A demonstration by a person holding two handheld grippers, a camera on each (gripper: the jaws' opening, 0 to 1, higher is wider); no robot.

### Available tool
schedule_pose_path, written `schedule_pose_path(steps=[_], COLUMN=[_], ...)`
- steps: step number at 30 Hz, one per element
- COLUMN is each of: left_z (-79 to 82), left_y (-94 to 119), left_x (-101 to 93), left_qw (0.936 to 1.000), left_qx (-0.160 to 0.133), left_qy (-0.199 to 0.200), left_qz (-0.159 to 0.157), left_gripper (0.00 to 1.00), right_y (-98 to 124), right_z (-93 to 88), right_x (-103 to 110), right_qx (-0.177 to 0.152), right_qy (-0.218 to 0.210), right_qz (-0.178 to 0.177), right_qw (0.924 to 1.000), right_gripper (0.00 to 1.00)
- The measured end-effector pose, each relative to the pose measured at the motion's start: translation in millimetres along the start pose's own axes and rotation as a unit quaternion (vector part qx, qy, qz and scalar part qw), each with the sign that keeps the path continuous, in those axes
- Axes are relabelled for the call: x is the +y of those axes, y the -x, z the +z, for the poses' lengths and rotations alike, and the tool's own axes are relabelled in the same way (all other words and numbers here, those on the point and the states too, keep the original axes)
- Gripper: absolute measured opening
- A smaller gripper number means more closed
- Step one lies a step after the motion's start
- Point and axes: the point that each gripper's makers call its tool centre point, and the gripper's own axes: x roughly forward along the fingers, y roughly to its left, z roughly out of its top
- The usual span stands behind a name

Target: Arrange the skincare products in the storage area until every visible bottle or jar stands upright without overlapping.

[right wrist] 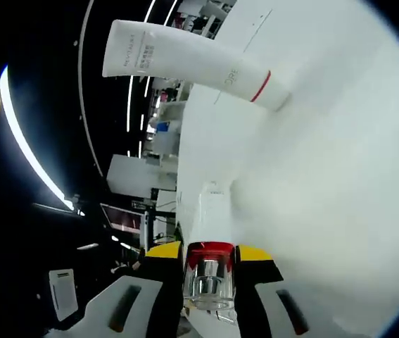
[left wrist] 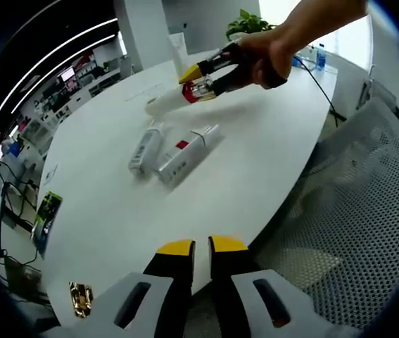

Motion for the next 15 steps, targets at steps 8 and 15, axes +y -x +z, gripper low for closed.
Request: schedule_pose_path(steps=[8, 15], left_z=[-1.1, -1.7], left_y=[-0.2, -0.3], left_x=[-0.2, 0.0], left_qw=[1.0000, 1.0000], left_qx=[0.003, 0.005], left_qy=[0.000, 0.001], left_qz=[0.000, 0.001], left_gripper=[0.04, 0.04], right_y=[0.9, 0.1], right_z=[3.4, 2.9], right_x=[-3.0, -4.3], right_qx=[0.002, 0.014], right_qy=[0.019, 0.081], right_qz=[-0.003, -0.027], right_qw=[0.9998, 0.9963], right_gripper=[0.19, 0.19])
